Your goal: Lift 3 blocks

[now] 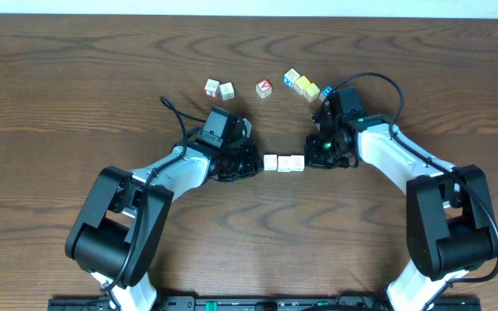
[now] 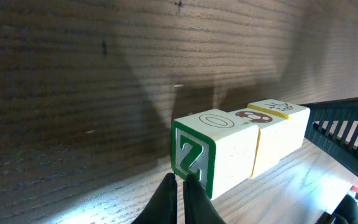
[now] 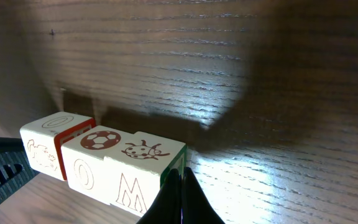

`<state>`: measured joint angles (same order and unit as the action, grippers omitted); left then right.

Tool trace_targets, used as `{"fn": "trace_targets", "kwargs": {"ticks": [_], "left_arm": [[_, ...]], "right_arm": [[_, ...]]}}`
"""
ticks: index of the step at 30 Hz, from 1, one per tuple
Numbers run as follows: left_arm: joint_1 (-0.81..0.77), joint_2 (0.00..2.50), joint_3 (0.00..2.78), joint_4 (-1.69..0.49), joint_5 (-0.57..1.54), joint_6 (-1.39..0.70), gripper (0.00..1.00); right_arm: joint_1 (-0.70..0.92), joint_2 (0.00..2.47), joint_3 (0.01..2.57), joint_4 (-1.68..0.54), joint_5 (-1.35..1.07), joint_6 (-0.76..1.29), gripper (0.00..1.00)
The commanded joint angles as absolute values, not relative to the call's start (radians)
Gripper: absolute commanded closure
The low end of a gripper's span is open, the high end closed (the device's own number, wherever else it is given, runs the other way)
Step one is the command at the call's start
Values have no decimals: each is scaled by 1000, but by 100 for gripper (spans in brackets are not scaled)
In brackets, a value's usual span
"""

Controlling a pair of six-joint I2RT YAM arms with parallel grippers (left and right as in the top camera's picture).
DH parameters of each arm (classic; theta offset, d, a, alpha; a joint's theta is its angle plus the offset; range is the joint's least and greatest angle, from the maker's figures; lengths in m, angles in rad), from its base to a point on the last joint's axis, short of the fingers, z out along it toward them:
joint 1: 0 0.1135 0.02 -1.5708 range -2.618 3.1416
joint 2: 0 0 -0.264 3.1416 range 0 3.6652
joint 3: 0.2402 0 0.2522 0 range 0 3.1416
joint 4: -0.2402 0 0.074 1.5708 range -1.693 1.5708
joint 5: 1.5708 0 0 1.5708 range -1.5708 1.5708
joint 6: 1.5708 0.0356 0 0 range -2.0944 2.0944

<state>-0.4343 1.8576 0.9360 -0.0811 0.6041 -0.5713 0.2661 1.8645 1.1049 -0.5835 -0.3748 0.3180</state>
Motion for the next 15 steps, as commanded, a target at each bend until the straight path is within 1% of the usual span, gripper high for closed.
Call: {"fn": "trace_targets", "kwargs": {"ticks": [1,15], "left_arm": [[-443,1863,929,-81,622,-551,93],[-442,1863,929,-85,630,-543,93]], "right_arm": [[270,1867,1106,-582,-395,310,99],[270,1867,1107,-575,-389,310,99]]}}
